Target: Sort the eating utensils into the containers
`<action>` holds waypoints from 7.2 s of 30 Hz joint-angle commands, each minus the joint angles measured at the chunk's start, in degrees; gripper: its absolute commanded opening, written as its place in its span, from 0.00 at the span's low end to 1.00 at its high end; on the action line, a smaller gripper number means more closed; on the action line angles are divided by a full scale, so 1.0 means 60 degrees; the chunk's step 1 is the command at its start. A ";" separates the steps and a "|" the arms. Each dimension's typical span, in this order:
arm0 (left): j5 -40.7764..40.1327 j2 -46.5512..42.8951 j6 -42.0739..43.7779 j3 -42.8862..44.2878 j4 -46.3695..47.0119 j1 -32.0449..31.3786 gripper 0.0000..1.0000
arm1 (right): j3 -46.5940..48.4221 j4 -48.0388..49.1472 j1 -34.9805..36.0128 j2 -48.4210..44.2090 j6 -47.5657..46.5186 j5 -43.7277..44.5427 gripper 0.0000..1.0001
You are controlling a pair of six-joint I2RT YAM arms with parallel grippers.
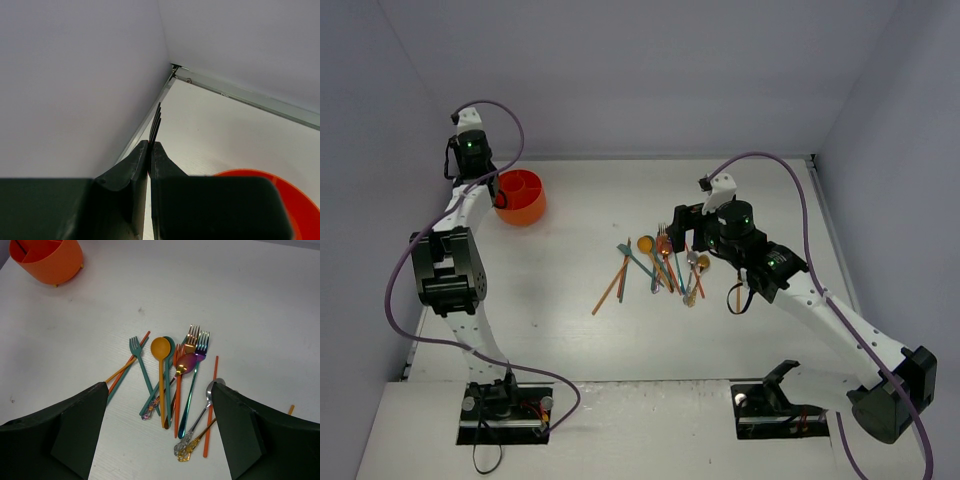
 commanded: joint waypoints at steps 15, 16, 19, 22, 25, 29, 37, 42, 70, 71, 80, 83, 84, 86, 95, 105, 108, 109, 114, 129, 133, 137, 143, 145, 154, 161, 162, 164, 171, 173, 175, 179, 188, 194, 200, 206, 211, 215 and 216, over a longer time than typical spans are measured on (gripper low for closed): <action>0.1675 -0.0136 0.0627 0.0884 0.0802 0.0124 0.00 | 0.0048 0.0455 -0.0102 0.0071 0.0221 -0.0052 0.82; 0.1776 -0.0113 0.0659 0.0853 0.0795 0.0139 0.00 | 0.0048 0.0455 -0.0102 0.0079 0.0221 -0.0060 0.81; 0.1983 -0.0092 0.0774 0.0756 0.0792 0.0172 0.00 | 0.0056 0.0441 -0.0102 0.0073 0.0207 -0.0078 0.82; 0.2059 -0.0092 0.0908 0.0752 0.0792 0.0172 0.00 | 0.0063 0.0446 -0.0102 0.0076 0.0236 -0.0102 0.82; 0.2114 -0.0092 0.1024 0.0794 0.0790 0.0172 0.00 | 0.0075 0.0441 -0.0102 0.0064 0.0253 -0.0133 0.81; 0.2227 -0.0035 0.1255 0.0891 0.0677 0.0177 0.00 | 0.0063 0.0426 -0.0102 0.0037 0.0269 -0.0183 0.81; 0.2566 0.0246 0.1444 0.1098 -0.0028 0.0187 0.00 | 0.0048 0.0426 -0.0102 0.0022 0.0280 -0.0199 0.82; 0.2356 0.0465 0.1444 0.0952 -0.0238 0.0187 0.00 | 0.0021 0.0426 -0.0114 0.0008 0.0290 -0.0206 0.82; 0.1304 0.0984 0.0505 0.1301 -0.1283 0.0524 0.04 | -0.0042 0.0438 -0.0117 -0.0036 0.0382 -0.0121 0.81; 0.1292 0.1019 0.0492 0.1395 -0.1425 0.0524 0.05 | -0.0054 0.0427 -0.0117 -0.0036 0.0382 -0.0121 0.81; 0.1270 0.0931 0.0300 0.1541 -0.1816 0.0532 0.32 | -0.0069 0.0433 -0.0117 -0.0117 0.0382 -0.0121 0.81; 0.1271 0.0816 0.0257 0.1539 -0.1891 0.0553 0.40 | -0.0069 0.0432 -0.0117 -0.0156 0.0368 -0.0121 0.82; 0.1277 0.0765 0.0257 0.1528 -0.1910 0.0553 0.43 | -0.0069 0.0426 -0.0117 -0.0170 0.0368 -0.0121 0.82; 0.1277 0.0639 0.0257 0.1500 -0.1946 0.0553 0.51 | -0.0069 0.0426 -0.0117 -0.0182 0.0368 -0.0121 0.82; 0.1131 -0.0436 -0.0150 0.1477 -0.2360 0.0542 0.74 | -0.0069 0.0426 -0.0117 -0.0379 0.0288 -0.0158 0.82; 0.1937 -0.2786 -0.1781 0.1560 -0.4802 0.0524 0.80 | -0.0102 0.0178 -0.0131 -0.0378 0.0432 0.0105 0.82; 0.3183 -0.3986 -0.2216 0.1011 -0.5304 0.0362 0.80 | -0.0083 -0.0176 -0.0139 -0.0143 0.0581 0.0321 0.80; 0.3571 -0.4454 -0.2375 0.0641 -0.5381 0.0278 0.80 | -0.0058 -0.0284 -0.0150 -0.0011 0.0631 0.0406 0.78; 0.4465 -0.6334 -0.2518 -0.1036 -0.5795 -0.0839 0.80 | 0.0094 -0.0713 -0.0207 0.0849 0.0881 0.0442 0.71; 0.5035 -0.9993 -0.3742 -0.5336 -0.6618 -0.2882 0.80 | 0.1299 -0.0717 -0.0512 0.4992 0.1217 0.0553 0.34; 0.5012 -1.0293 -0.3669 -0.5410 -0.6962 -0.2889 0.80 | 0.1658 -0.0702 -0.0516 0.5940 0.1349 0.0652 0.32; 0.5056 -1.0427 -0.3628 -0.5407 -0.7227 -0.2886 0.80 | 0.1884 -0.0702 -0.0516 0.6597 0.1430 0.0877 0.31; 0.5174 -1.0606 -0.3669 -0.5410 -0.7481 -0.2903 0.80 | 0.1909 -0.0673 -0.0527 0.7326 0.1552 0.1265 0.26; 0.5177 -1.0627 -0.3654 -0.5425 -0.7541 -0.2904 0.80 | 0.1894 -0.0658 -0.0527 0.7454 0.1655 0.1488 0.22; 0.5329 -1.0560 -0.3802 -0.5176 -0.7583 -0.3008 0.80 | 0.2055 -0.0658 -0.0600 0.7325 0.1392 0.2409 0.00; 0.5527 -1.0300 -0.4022 -0.4438 -0.7526 -0.3007 0.80 | 0.2540 -0.0613 -0.0571 0.6210 0.0392 0.2527 0.00; 0.5593 -1.0227 -0.4088 -0.4256 -0.7483 -0.3014 0.80 | 0.2598 -0.0584 -0.0556 0.5919 0.0232 0.2403 0.00; 0.5810 -1.0083 -0.4281 -0.3958 -0.7359 -0.3029 0.80 | 0.2687 -0.0524 -0.0501 0.5304 -0.0037 0.1975 0.00; 0.6215 -0.9310 -0.5092 -0.3212 -0.6306 -0.3409 0.80 | 0.2689 -0.0001 0.0099 0.3568 -0.0413 -0.0221 0.00; 0.6113 -0.9024 -0.5284 -0.3048 -0.5894 -0.3624 0.80 | 0.2721 0.0074 0.0342 0.3244 -0.0351 -0.0834 0.00; 0.5911 -0.8769 -0.5404 -0.2916 -0.5471 -0.4115 0.80 | 0.2833 0.0305 0.0766 0.3031 -0.0350 -0.1099 0.00; 0.5236 -0.8174 -0.5303 -0.2632 -0.4841 -0.4993 0.80 | 0.3025 0.0461 0.1244 0.2941 -0.0112 -0.1810 0.00; 0.4255 -0.7238 -0.4650 -0.2212 -0.3996 -0.5997 0.67 | 0.3183 0.1019 0.1509 0.2859 0.0428 -0.3265 0.00; 0.3983 -0.6835 -0.4504 -0.2188 -0.3845 -0.6241 0.53 | 0.3183 0.1177 0.1513 0.2831 0.0541 -0.3586 0.00; 0.3957 -0.6582 -0.4431 -0.2085 -0.3749 -0.6376 0.29 | 0.3154 0.1261 0.1509 0.2835 0.0587 -0.3637 0.00; 0.3845 -0.6656 -0.4313 -0.2137 -0.3786 -0.6390 0.03 | 0.3145 0.1306 0.1517 0.2887 0.0558 -0.3666 0.00; 0.3519 -0.6805 -0.3902 -0.2145 -0.3906 -0.6377 0.00 | 0.3152 0.1319 0.1509 0.2952 0.0544 -0.3619 0.09; 0.2950 -0.6935 -0.3394 -0.2142 -0.4133 -0.6375 0.00 | 0.3108 0.1311 0.1517 0.2928 0.0505 -0.3531 0.34; 0.2778 -0.6968 -0.3206 -0.2116 -0.4189 -0.6372 0.00 | 0.3089 0.1302 0.1517 0.2909 0.0482 -0.3465 0.40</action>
